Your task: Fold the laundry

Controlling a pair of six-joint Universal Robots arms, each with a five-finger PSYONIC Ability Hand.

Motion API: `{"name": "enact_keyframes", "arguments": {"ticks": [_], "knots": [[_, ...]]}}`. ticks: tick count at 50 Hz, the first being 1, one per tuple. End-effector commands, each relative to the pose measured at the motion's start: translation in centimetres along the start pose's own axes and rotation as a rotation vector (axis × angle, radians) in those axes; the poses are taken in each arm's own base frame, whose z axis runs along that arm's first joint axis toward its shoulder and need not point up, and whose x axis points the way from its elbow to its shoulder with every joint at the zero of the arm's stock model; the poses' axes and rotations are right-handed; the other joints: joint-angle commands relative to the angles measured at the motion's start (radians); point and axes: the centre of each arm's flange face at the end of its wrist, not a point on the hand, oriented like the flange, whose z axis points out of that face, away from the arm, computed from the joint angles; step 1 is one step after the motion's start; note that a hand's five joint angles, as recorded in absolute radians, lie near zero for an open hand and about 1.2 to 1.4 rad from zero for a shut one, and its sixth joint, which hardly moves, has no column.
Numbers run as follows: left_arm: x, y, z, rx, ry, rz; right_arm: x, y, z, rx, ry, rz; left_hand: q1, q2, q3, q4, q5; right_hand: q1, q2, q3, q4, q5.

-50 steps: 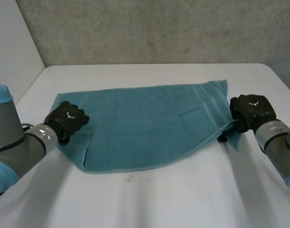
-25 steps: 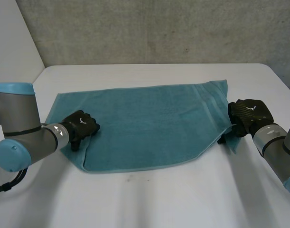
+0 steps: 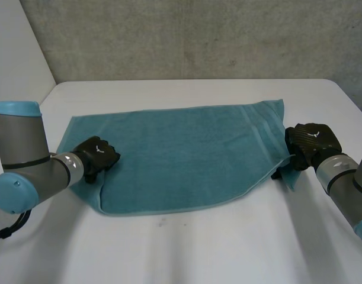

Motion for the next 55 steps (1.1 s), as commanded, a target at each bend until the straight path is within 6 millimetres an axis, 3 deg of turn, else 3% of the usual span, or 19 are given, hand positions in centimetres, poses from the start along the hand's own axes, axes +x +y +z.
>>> {"name": "enact_keyframes", "arguments": {"ticks": [1,7,9,15,37,40,45,51,53,55], "knots": [[-0.1,0.1,-0.1,-0.012,-0.014,0.001,0.0,0.0,0.0,-0.002,-0.001,-0.001,0.246,0.245,0.246,0.246,0.247,0.410,0.217,0.212,0.205,0.231],[-0.2,0.3,-0.2,-0.034,-0.027,0.003,0.0,0.0,0.0,-0.001,0.001,-0.002,0.205,0.204,0.205,0.205,0.207,0.410,0.217,0.212,0.205,0.231],[-0.2,0.4,-0.2,-0.039,-0.025,0.010,0.1,0.0,0.0,0.001,0.002,-0.002,-0.052,-0.053,-0.052,-0.052,-0.050,0.410,0.217,0.212,0.205,0.231],[0.0,0.8,-0.5,-0.056,-0.013,0.060,0.1,0.0,0.0,0.000,0.003,-0.002,-0.138,-0.139,-0.138,-0.138,-0.137,0.410,0.217,0.212,0.205,0.231],[-0.6,1.7,-1.0,-0.106,-0.052,0.062,-0.1,0.1,-0.1,-0.006,-0.003,-0.003,-0.130,-0.131,-0.130,-0.129,-0.128,0.410,0.217,0.212,0.205,0.231],[-0.5,1.9,-1.1,-0.110,-0.048,0.060,-0.1,0.1,-0.1,-0.006,-0.002,-0.011,-0.100,-0.101,-0.100,-0.100,-0.099,0.410,0.217,0.212,0.205,0.231],[-0.5,2.2,-1.2,-0.121,-0.049,0.055,-0.1,0.1,-0.1,-0.006,-0.002,-0.014,0.190,0.189,0.190,0.190,0.191,0.410,0.217,0.212,0.205,0.231],[-0.5,2.1,-1.5,-0.123,-0.051,0.055,-0.1,0.1,-0.1,-0.006,-0.002,-0.014,0.343,0.342,0.343,0.343,0.345,0.410,0.217,0.212,0.205,0.231],[-0.6,2.2,-1.8,-0.126,-0.056,0.052,-0.1,0.1,-0.1,-0.005,-0.002,-0.014,0.571,0.570,0.571,0.571,0.572,0.410,0.217,0.212,0.205,0.231],[-0.7,2.2,-2.0,-0.127,-0.059,0.051,-0.1,0.1,-0.1,-0.005,-0.001,-0.014,0.604,0.603,0.604,0.604,0.605,0.410,0.217,0.212,0.205,0.231]]}}
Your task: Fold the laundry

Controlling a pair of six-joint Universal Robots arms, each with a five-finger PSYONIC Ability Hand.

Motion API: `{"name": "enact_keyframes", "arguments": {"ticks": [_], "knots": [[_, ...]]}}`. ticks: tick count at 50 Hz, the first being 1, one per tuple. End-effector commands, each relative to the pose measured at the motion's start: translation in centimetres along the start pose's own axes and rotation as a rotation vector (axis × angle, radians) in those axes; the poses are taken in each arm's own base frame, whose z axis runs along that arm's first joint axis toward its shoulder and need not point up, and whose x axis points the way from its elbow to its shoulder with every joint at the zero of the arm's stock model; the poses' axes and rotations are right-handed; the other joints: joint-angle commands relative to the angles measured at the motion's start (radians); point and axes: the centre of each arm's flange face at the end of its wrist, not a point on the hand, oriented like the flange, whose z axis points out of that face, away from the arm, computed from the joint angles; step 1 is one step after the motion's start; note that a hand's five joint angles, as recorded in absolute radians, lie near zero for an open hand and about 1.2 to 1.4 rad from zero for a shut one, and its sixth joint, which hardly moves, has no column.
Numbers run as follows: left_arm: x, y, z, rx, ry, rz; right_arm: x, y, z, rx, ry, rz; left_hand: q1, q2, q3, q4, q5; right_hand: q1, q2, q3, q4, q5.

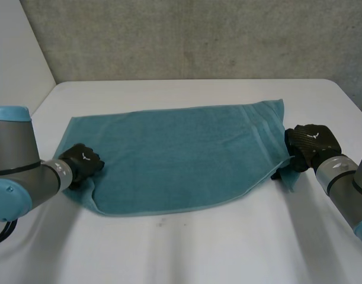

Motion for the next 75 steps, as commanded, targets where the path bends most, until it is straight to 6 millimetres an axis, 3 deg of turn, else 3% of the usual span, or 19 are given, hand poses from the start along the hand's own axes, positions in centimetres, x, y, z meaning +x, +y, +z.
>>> {"name": "enact_keyframes", "arguments": {"ticks": [1,7,11,18,25,32,36,45,47,59,75], "knots": [[-0.2,0.1,-0.6,-0.004,-0.008,-0.004,0.1,-0.1,0.1,0.003,0.004,0.000,0.381,0.375,0.386,0.385,0.387,0.410,0.217,0.212,0.205,0.231],[-0.8,-0.1,-2.0,-0.017,-0.042,-0.005,0.6,-0.3,0.1,-0.004,0.013,-0.003,0.381,0.375,0.386,0.385,0.387,0.410,0.217,0.212,0.205,0.231],[-3.0,-0.4,-4.1,-0.016,-0.131,-0.028,0.7,-1.1,-0.6,-0.054,-0.014,-0.016,0.381,0.375,0.386,0.385,0.387,0.410,0.217,0.212,0.205,0.231],[-4.5,-1.2,-7.6,0.033,-0.228,-0.075,1.1,-2.7,-2.5,-0.123,-0.050,-0.115,0.381,0.375,0.386,0.385,0.387,0.410,0.217,0.212,0.205,0.231],[-5.6,0.1,-9.5,0.111,-0.318,-0.288,1.9,-2.2,-3.2,-0.187,-0.059,-0.190,0.381,0.375,0.386,0.385,0.387,0.410,0.217,0.212,0.205,0.231],[-6.4,1.0,-9.4,0.116,-0.334,-0.348,2.3,-0.9,-1.9,-0.160,-0.040,-0.050,0.381,0.375,0.386,0.385,0.387,0.410,0.217,0.212,0.205,0.231],[-6.4,1.1,-9.2,0.122,-0.342,-0.361,2.2,1.2,-1.0,-0.195,-0.029,0.124,0.381,0.375,0.386,0.385,0.387,-0.070,-0.263,-0.268,-0.274,-0.248],[-7.0,1.5,-8.9,0.145,-0.363,-0.453,3.8,3.7,-1.5,-0.264,0.013,0.334,0.381,0.375,0.386,0.385,0.387,-0.326,-0.519,-0.524,-0.530,-0.505],[-7.3,1.6,-8.9,0.150,-0.373,-0.468,4.1,4.5,-1.9,-0.288,0.015,0.411,0.381,0.375,0.386,0.385,0.387,-0.481,-0.674,-0.679,-0.685,-0.660],[-8.0,1.5,-8.7,0.180,-0.409,-0.477,4.5,5.7,-3.3,-0.310,0.045,0.580,0.381,0.375,0.386,0.385,0.387,-0.555,-0.748,-0.753,-0.759,-0.734],[-7.8,1.7,-8.4,0.177,-0.402,-0.480,4.9,5.4,-2.4,-0.247,0.073,0.694,0.381,0.375,0.386,0.385,0.387,-0.488,-0.681,-0.686,-0.692,-0.666]]}}
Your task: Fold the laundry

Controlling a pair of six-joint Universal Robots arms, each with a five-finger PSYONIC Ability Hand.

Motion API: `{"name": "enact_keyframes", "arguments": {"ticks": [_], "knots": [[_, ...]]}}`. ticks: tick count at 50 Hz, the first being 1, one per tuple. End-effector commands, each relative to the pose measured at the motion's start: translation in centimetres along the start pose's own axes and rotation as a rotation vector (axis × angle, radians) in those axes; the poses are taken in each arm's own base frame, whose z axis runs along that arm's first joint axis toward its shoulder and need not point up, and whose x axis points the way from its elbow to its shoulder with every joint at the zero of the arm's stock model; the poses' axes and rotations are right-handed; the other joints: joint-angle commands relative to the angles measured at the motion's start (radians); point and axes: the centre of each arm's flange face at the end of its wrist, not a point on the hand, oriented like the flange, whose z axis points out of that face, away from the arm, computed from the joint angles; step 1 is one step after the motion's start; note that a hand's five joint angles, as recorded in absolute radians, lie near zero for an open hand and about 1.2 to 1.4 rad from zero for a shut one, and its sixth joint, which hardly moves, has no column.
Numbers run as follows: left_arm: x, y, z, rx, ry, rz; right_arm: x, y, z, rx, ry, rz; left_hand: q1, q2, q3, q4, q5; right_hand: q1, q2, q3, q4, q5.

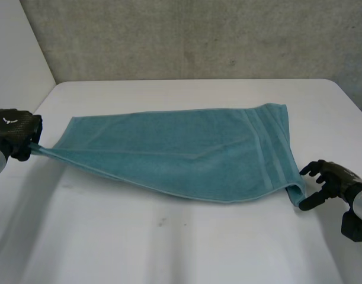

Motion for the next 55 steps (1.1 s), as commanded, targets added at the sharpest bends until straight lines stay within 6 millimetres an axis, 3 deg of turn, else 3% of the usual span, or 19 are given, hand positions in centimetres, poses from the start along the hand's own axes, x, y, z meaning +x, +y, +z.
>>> {"name": "enact_keyframes", "arguments": {"ticks": [1,19,20,21,22,23,26,28,29,31,32,35,39,40,45,50,55], "knots": [[0.1,0.2,0.1,-0.007,0.004,-0.003,0.0,-0.7,0.6,0.037,-0.010,0.086,0.219,0.179,0.182,0.180,0.198,0.126,0.058,0.067,0.080,0.077],[0.1,0.4,0.3,-0.005,0.001,-0.005,-1.4,0.9,3.3,-0.014,-0.011,0.113,0.219,0.179,0.182,0.180,0.198,0.252,0.184,0.194,0.207,0.203],[0.1,0.4,0.4,-0.005,0.001,-0.005,-1.4,0.9,3.3,-0.012,-0.007,0.111,0.219,0.179,0.182,0.180,0.198,0.360,0.292,0.301,0.314,0.311],[0.1,0.5,0.4,-0.007,0.003,-0.005,-1.4,0.8,3.3,-0.004,0.001,0.108,0.219,0.179,0.182,0.180,0.198,0.634,0.566,0.575,0.589,0.585],[0.1,0.5,0.4,-0.007,0.003,-0.005,-1.4,0.8,3.3,-0.004,0.001,0.108,0.219,0.179,0.182,0.180,0.198,0.637,0.569,0.578,0.591,0.588],[0.1,0.4,0.4,-0.006,0.002,-0.005,-1.1,0.7,3.5,0.015,0.024,0.105,0.219,0.179,0.182,0.180,0.198,0.951,0.883,0.892,0.905,0.902],[0.1,0.4,0.4,-0.007,0.001,-0.007,-0.4,-0.6,3.6,0.110,0.081,0.078,0.219,0.179,0.182,0.180,0.198,1.026,0.958,0.968,0.981,0.977],[0.1,0.5,0.4,-0.010,0.001,-0.010,-0.9,-3.6,2.6,0.272,0.089,-0.012,0.219,0.179,0.182,0.180,0.198,1.026,0.958,0.968,0.981,0.977],[0.1,0.5,0.4,-0.010,0.001,-0.010,-0.9,-3.6,2.6,0.273,0.089,-0.012,0.219,0.179,0.182,0.180,0.198,1.026,0.958,0.968,0.981,0.977],[0.2,0.5,0.2,-0.014,0.003,-0.024,-1.7,-6.8,0.2,0.400,0.104,-0.195,0.219,0.179,0.182,0.180,0.198,1.026,0.958,0.968,0.981,0.977],[0.2,0.5,0.2,-0.014,0.003,-0.024,-1.7,-6.8,0.1,0.400,0.104,-0.196,0.219,0.179,0.182,0.180,0.198,1.026,0.958,0.968,0.981,0.977],[0.3,0.5,-0.1,-0.018,0.005,-0.049,-2.6,-8.6,-1.8,0.458,0.128,-0.410,0.219,0.179,0.182,0.180,0.198,1.026,0.958,0.968,0.981,0.977],[-0.1,0.3,-1.1,-0.026,-0.006,-0.092,-3.3,-7.8,-4.0,0.353,0.146,-0.684,0.219,0.179,0.182,0.180,0.198,1.026,0.958,0.968,0.981,0.977],[-0.1,0.3,-1.1,-0.026,-0.006,-0.092,-3.3,-7.8,-4.0,0.353,0.146,-0.685,0.219,0.179,0.182,0.180,0.198,1.026,0.958,0.968,0.981,0.977],[-0.9,-0.1,-4.0,-0.074,-0.020,-0.117,-3.0,-6.2,-7.1,0.113,0.158,-0.964,0.219,0.179,0.182,0.180,0.198,1.026,0.958,0.968,0.981,0.977],[-0.7,-0.7,-5.9,-0.082,0.041,-0.139,-2.5,-6.7,-9.5,0.034,0.182,-1.071,0.219,0.179,0.182,0.180,0.198,1.026,0.958,0.968,0.981,0.977],[0.1,-0.6,-6.2,-0.078,0.122,-0.159,-2.9,-7.6,-9.8,0.090,0.169,-1.128,0.219,0.179,0.182,0.180,0.198,1.026,0.958,0.968,0.981,0.977]]}}
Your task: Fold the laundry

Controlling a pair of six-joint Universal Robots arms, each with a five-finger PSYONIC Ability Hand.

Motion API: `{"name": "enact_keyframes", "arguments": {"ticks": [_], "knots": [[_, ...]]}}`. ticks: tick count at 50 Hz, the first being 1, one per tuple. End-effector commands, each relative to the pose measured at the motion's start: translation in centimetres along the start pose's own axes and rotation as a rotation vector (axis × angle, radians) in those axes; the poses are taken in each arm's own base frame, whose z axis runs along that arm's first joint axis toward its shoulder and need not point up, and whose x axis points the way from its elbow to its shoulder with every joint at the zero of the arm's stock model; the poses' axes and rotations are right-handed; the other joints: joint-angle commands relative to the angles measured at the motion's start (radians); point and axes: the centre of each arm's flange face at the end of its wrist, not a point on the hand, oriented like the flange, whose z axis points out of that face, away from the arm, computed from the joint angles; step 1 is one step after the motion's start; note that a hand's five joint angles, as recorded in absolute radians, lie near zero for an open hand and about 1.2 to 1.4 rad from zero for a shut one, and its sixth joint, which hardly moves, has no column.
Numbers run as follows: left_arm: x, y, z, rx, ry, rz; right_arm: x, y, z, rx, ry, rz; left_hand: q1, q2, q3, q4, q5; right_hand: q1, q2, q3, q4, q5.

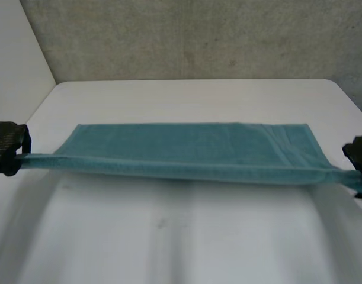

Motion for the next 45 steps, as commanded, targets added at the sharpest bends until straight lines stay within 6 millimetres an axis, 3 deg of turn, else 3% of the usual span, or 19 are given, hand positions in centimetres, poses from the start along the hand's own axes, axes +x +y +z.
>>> {"name": "enact_keyframes", "arguments": {"ticks": [1,7,10,14,15,16,17,19,20,22,25,30,37,38,39,40,41,45], "knots": [[1.1,0.2,-1.1,-0.012,0.126,-0.028,1.3,-1.0,-1.0,0.052,0.011,-0.104,0.207,0.178,0.180,0.179,0.190,0.407,0.219,0.215,0.491,0.259],[1.3,2.0,1.3,-0.068,0.157,-0.043,0.5,-0.1,2.5,0.073,-0.027,-0.096,0.207,0.178,0.180,0.179,0.190,0.407,0.219,0.215,0.491,0.259],[2.4,2.3,4.5,-0.065,0.191,-0.022,-0.6,0.1,6.3,0.097,-0.034,-0.119,0.207,0.178,0.180,0.179,0.190,0.407,0.219,0.215,0.491,0.259],[3.3,2.3,6.8,-0.063,0.186,0.000,-2.1,-1.4,8.0,0.147,-0.043,-0.152,0.207,0.178,0.180,0.179,0.190,0.407,0.219,0.215,0.491,0.259],[3.5,2.3,8.0,-0.057,0.170,0.015,-2.7,-1.6,9.3,0.148,-0.034,-0.158,0.207,0.178,0.180,0.179,0.190,0.407,0.219,0.215,0.491,0.259],[3.5,2.3,8.0,-0.057,0.169,0.015,-3.2,-1.6,10.6,0.146,-0.024,-0.161,0.207,0.178,0.180,0.179,0.190,0.407,0.219,0.215,0.491,0.259],[3.7,2.1,9.2,-0.047,0.144,0.028,-3.3,-1.6,10.6,0.146,-0.024,-0.161,0.207,0.178,0.180,0.179,0.190,0.407,0.219,0.215,0.491,0.259],[3.8,1.8,11.8,-0.013,0.091,0.050,-3.5,-1.5,13.3,0.144,0.026,-0.155,0.207,0.178,0.180,0.179,0.190,0.407,0.219,0.215,0.491,0.259],[3.8,1.8,11.8,-0.013,0.091,0.050,-3.5,-1.5,13.3,0.144,0.027,-0.155,0.207,0.178,0.180,0.179,0.190,0.407,0.219,0.215,0.491,0.259],[4.1,1.3,14.1,0.027,0.057,0.069,-3.4,-1.8,15.5,0.170,0.069,-0.145,0.207,0.178,0.180,0.179,0.190,0.407,0.219,0.215,0.491,0.259],[4.4,1.3,15.1,0.036,0.050,0.076,-3.7,-2.1,16.7,0.192,0.085,-0.142,0.207,0.178,0.180,0.179,0.190,0.407,0.219,0.215,0.491,0.259],[4.8,1.7,18.3,0.059,0.020,0.086,-4.0,-2.7,20.3,0.252,0.146,-0.142,0.207,0.178,0.180,0.179,0.190,0.407,0.219,0.215,0.491,0.259],[5.6,2.3,20.2,0.082,0.011,0.101,-4.3,-2.5,22.5,0.265,0.186,-0.139,0.207,0.178,0.180,0.179,0.190,0.407,0.219,0.215,0.491,0.259],[5.9,2.4,20.4,0.096,0.012,0.110,-4.6,-2.6,22.8,0.269,0.184,-0.136,0.207,0.178,0.180,0.179,0.190,0.207,0.019,0.015,0.291,0.059],[5.9,2.5,20.4,0.096,0.012,0.111,-4.6,-2.6,22.8,0.269,0.184,-0.136,0.207,0.178,0.180,0.179,0.190,0.205,0.017,0.013,0.289,0.057],[6.1,2.4,20.6,0.117,0.006,0.123,-5.1,-2.7,22.8,0.273,0.178,-0.134,-0.162,-0.190,-0.189,-0.189,-0.179,-0.556,-0.744,-0.748,-0.472,-0.704],[6.6,2.2,20.6,0.144,0.005,0.140,-5.3,-2.8,22.8,0.278,0.179,-0.126,-0.904,-0.932,-0.930,-0.931,-0.921,-0.815,-1.003,-1.007,-0.731,-0.963],[7.7,1.9,20.3,0.184,0.009,0.177,-5.3,-2.7,22.8,0.274,0.181,-0.085,-1.015,-1.043,-1.042,-1.042,-1.032,-0.815,-1.003,-1.007,-0.731,-0.963]]}}
